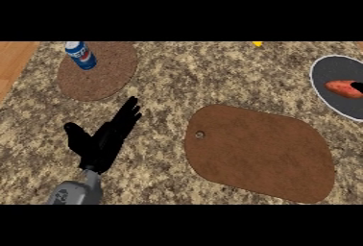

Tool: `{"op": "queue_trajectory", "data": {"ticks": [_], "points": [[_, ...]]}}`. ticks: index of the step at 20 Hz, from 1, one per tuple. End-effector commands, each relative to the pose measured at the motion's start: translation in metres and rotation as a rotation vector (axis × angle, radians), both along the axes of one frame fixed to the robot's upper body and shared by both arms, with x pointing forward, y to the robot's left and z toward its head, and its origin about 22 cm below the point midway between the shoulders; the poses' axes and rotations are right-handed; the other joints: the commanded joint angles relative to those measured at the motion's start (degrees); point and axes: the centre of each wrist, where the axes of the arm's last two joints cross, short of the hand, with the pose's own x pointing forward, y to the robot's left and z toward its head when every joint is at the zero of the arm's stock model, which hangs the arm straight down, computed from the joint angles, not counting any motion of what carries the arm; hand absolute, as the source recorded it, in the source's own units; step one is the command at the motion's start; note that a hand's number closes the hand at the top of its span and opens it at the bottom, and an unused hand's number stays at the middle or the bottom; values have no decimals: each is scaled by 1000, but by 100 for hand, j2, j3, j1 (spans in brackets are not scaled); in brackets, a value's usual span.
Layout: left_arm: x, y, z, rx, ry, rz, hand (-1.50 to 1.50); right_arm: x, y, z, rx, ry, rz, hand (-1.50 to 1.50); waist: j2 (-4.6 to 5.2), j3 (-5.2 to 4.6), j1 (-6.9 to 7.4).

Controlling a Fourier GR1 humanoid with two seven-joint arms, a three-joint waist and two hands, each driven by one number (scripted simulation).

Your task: Pick the sweet potato from the cutting board and place it in the pan

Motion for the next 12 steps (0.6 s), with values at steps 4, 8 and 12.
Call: {"op": "queue_trajectory", "data": {"ticks": [4, 8, 12], "points": [[-3, 6, -5, -6, 7, 19, 0, -31, -30, -9, 208, -75, 116, -150, -36, -23, -70], [-1, 1, 1, -1, 10, 26, 0, -64, -51, -26, 242, -75, 229, -150, -56, -16, -152], [-9, 14, -1, -9, 16, 33, 0, -98, -70, -37, 259, -96, 294, -150, -91, -21, -161]]}}
